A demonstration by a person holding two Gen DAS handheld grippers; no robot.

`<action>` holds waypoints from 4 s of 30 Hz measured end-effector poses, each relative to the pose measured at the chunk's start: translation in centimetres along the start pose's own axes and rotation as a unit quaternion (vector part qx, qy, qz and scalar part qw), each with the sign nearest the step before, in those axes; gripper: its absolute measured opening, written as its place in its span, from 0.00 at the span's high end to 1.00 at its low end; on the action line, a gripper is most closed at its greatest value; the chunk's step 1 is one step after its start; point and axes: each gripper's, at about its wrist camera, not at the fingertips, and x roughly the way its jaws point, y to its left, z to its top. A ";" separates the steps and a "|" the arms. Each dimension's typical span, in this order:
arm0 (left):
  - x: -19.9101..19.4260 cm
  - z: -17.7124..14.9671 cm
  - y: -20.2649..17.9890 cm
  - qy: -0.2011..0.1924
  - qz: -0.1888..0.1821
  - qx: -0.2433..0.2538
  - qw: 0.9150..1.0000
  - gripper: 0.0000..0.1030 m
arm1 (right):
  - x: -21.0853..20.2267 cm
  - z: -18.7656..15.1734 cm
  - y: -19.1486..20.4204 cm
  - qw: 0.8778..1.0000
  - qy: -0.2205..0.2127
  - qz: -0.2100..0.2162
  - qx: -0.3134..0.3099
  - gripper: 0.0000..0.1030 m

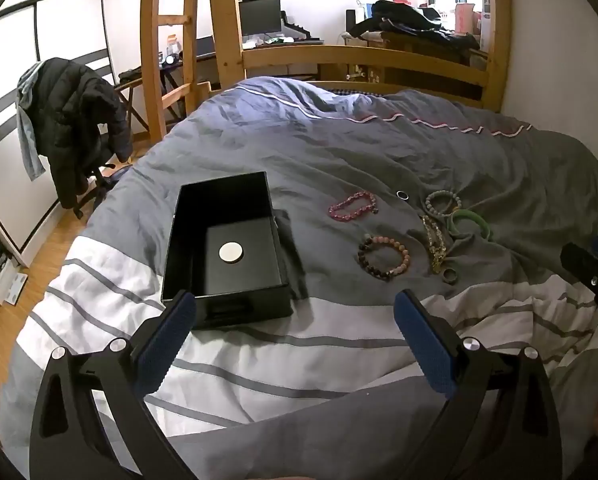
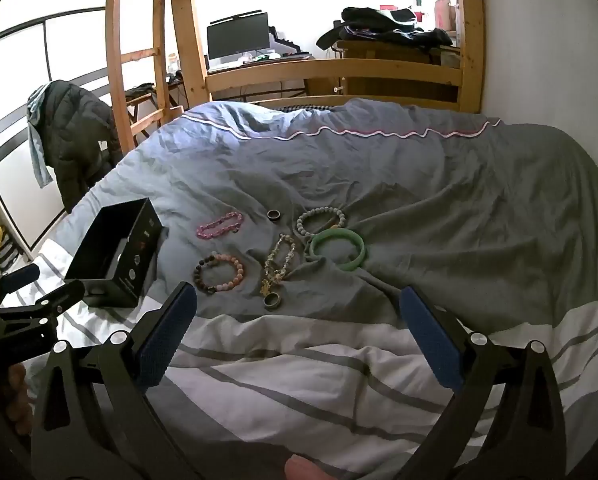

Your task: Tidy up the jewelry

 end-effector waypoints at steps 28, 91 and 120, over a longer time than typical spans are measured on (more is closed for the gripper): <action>-0.2 -0.1 0.4 -0.002 0.003 -0.003 1.000 0.05 | 0.3 -0.3 0.5 1.000 0.011 -0.003 -0.007 0.02; 1.5 0.2 -1.4 0.020 -0.031 0.002 0.999 0.05 | 1.2 -0.2 0.1 1.000 0.018 -0.006 -0.002 0.03; 16.9 1.8 -8.9 0.109 -0.174 0.054 0.977 0.73 | 17.7 4.6 -4.9 0.992 0.108 0.057 0.025 0.23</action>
